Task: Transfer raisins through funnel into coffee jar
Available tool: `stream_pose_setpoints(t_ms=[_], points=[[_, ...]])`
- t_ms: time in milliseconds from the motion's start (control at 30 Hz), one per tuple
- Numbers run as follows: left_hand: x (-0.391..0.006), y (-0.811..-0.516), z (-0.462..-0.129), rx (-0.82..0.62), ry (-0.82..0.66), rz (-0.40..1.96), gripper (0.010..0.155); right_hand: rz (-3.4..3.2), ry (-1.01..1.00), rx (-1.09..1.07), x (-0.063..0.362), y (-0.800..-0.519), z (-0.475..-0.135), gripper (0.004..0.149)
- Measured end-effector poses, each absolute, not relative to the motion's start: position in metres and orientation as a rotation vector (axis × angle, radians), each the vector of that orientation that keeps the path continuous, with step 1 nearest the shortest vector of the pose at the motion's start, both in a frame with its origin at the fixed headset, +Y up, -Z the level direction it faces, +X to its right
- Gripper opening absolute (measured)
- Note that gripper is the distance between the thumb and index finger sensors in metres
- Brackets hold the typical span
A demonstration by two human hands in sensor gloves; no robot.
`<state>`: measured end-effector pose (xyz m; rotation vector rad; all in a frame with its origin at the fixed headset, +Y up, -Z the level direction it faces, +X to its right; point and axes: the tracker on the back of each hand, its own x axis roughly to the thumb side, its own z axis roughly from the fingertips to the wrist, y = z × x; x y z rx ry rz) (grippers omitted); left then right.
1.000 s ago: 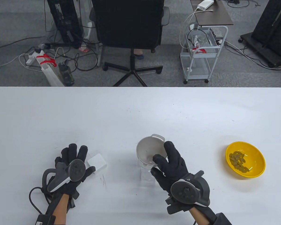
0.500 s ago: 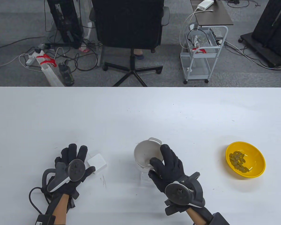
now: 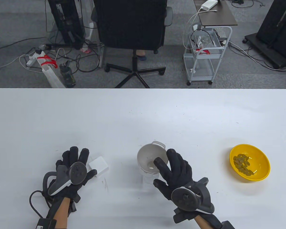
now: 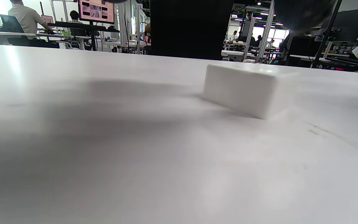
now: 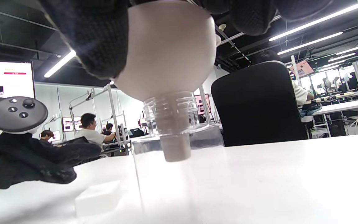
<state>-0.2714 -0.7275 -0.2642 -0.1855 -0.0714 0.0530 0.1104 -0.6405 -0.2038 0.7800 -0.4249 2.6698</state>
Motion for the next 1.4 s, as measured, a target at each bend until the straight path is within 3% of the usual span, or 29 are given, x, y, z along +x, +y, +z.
stream_pose_setpoints(t_ms=[333,567,833,1000,1133,1400], points=[[-0.271,-0.728,-0.264,-0.194,-0.075,0.062,0.087,2.644,-0.487,0.769,0.141,-0.612,-0.182,0.091],[-0.271,-0.728,-0.264,-0.194,-0.074,0.062,0.087,2.493,-0.596,0.372,0.19,-0.599,-0.196,0.085],[-0.271,-0.729,-0.265,-0.198,-0.08,0.064,0.088,2.469,-0.44,-0.323,0.284,-0.646,-0.246,0.087],[-0.273,-0.731,-0.265,-0.209,-0.073,0.058,0.088,2.459,-0.353,-0.706,0.331,-0.678,-0.258,0.087],[-0.273,-0.731,-0.265,-0.215,-0.071,0.054,0.089,2.449,-0.243,-0.915,0.352,-0.697,-0.259,0.089],[-0.272,-0.731,-0.266,-0.214,-0.075,0.051,0.089,2.475,-0.152,-1.131,0.365,-0.713,-0.26,0.089]])
